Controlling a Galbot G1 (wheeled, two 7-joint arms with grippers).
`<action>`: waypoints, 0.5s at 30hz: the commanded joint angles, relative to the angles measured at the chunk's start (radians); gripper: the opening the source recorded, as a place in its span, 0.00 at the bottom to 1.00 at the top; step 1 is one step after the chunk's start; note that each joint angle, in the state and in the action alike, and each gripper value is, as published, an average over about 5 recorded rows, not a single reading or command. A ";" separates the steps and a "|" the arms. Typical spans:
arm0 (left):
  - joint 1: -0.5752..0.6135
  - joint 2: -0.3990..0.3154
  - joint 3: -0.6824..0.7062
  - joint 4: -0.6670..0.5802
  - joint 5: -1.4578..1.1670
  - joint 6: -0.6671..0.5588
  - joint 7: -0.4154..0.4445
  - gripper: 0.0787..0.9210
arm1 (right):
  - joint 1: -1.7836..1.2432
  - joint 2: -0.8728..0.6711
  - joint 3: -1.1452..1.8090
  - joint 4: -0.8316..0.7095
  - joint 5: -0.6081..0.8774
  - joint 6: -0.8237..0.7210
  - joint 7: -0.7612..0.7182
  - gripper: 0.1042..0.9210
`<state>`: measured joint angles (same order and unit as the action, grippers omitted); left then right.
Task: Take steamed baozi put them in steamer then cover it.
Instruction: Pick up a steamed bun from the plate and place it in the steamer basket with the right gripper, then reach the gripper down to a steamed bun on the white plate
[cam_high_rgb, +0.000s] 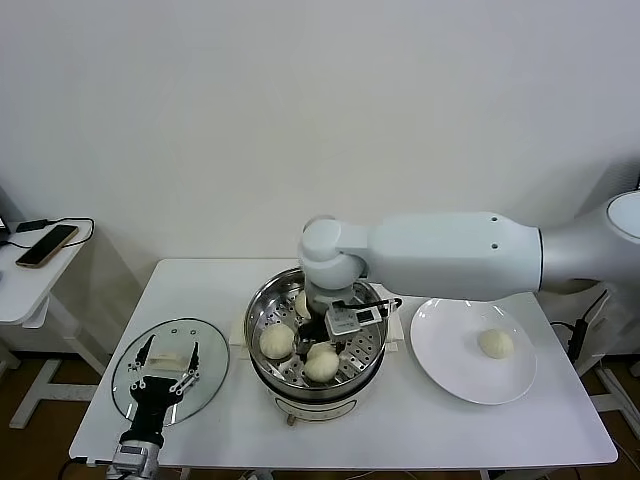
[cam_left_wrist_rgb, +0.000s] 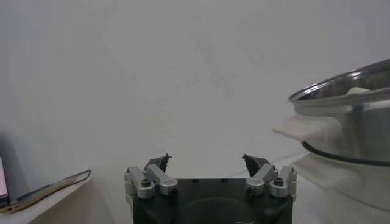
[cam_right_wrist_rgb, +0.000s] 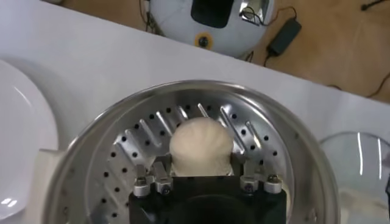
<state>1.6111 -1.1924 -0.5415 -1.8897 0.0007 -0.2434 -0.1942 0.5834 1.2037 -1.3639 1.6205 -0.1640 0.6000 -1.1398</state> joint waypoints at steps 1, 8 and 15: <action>-0.001 0.000 -0.002 0.002 -0.003 -0.003 0.000 0.88 | -0.036 0.021 0.009 -0.002 -0.042 0.025 0.003 0.75; -0.001 -0.001 0.001 0.001 -0.003 -0.004 0.000 0.88 | -0.003 -0.026 0.064 0.005 -0.022 0.002 -0.020 0.87; -0.006 0.003 0.005 0.003 0.001 -0.004 -0.001 0.88 | 0.104 -0.237 0.138 -0.006 0.173 -0.216 -0.115 0.88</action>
<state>1.6084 -1.1909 -0.5390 -1.8885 -0.0016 -0.2467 -0.1943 0.6061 1.1432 -1.2957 1.6245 -0.1465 0.5614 -1.1796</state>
